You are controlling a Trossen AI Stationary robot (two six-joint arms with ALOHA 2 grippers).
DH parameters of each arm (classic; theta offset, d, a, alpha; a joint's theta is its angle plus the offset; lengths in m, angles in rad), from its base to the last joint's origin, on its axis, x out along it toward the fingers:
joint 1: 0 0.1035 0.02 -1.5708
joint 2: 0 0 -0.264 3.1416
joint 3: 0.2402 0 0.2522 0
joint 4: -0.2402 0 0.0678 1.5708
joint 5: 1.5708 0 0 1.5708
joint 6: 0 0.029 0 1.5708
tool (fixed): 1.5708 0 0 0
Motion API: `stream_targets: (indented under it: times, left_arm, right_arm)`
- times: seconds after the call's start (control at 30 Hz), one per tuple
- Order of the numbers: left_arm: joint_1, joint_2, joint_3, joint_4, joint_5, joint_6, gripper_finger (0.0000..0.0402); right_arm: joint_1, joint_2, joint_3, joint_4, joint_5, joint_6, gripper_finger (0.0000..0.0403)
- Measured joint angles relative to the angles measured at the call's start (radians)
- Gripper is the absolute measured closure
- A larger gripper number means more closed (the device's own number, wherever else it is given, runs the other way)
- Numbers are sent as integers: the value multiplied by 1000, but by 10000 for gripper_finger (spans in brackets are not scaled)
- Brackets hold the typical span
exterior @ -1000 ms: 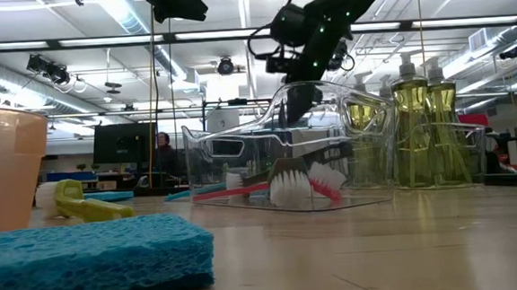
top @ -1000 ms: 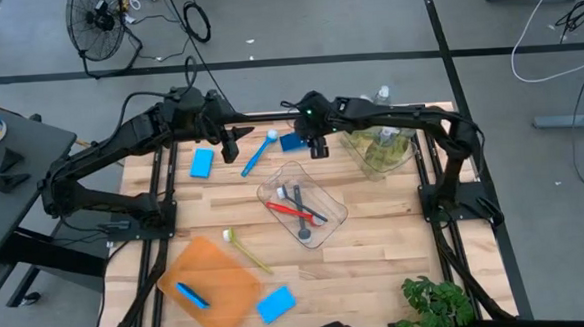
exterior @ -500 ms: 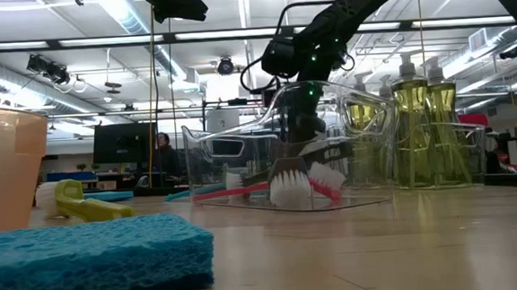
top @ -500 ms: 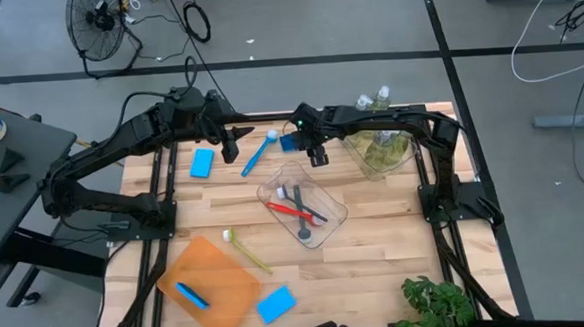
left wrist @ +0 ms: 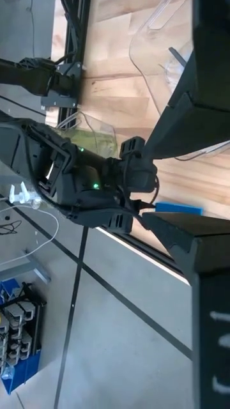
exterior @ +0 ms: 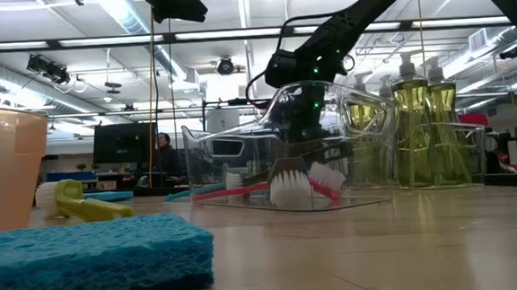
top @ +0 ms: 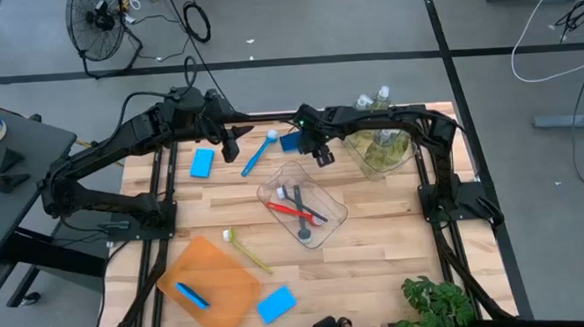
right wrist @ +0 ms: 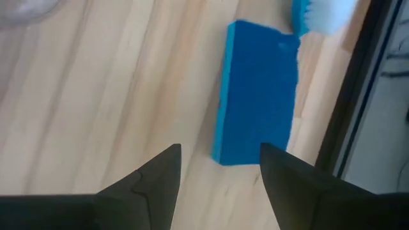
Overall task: Pick & Place Kitchen Sink Supplies
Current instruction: Put the blue sponge into the transparent orange bin
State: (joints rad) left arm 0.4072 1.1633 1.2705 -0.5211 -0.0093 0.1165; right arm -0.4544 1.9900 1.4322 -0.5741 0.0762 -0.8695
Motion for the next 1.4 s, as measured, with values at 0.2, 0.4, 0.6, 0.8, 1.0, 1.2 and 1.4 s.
stream_targets:
  times: [0.2, 0.4, 0.6, 0.8, 1.0, 1.2, 1.4]
  left_arm:
    - [0, 0, 0, 0, -2, 0, 250]
    - [0, 0, 0, 0, -2, -1, 250]
    - [0, 0, 0, 0, -2, -2, 250]
    - [0, 0, 0, 0, -2, -10, 250]
    - [0, 0, 0, 0, -10, -27, 250]
    - [0, 0, 0, 0, -17, -28, 250]
    - [0, 0, 0, 0, -17, -28, 250]
  right_arm:
    - [-44, 0, -19, 28, -32, -97, 191]
    - [-87, -1, -58, 68, -83, -262, 191]
    - [-111, -1, -88, 135, -106, -297, 191]
    - [-113, -2, -135, 211, -148, -307, 191]
    - [-115, -2, -203, 263, -163, -380, 191]
    - [-115, -2, -209, 290, -148, -372, 191]
    - [-115, -2, -207, 299, -148, -370, 191]
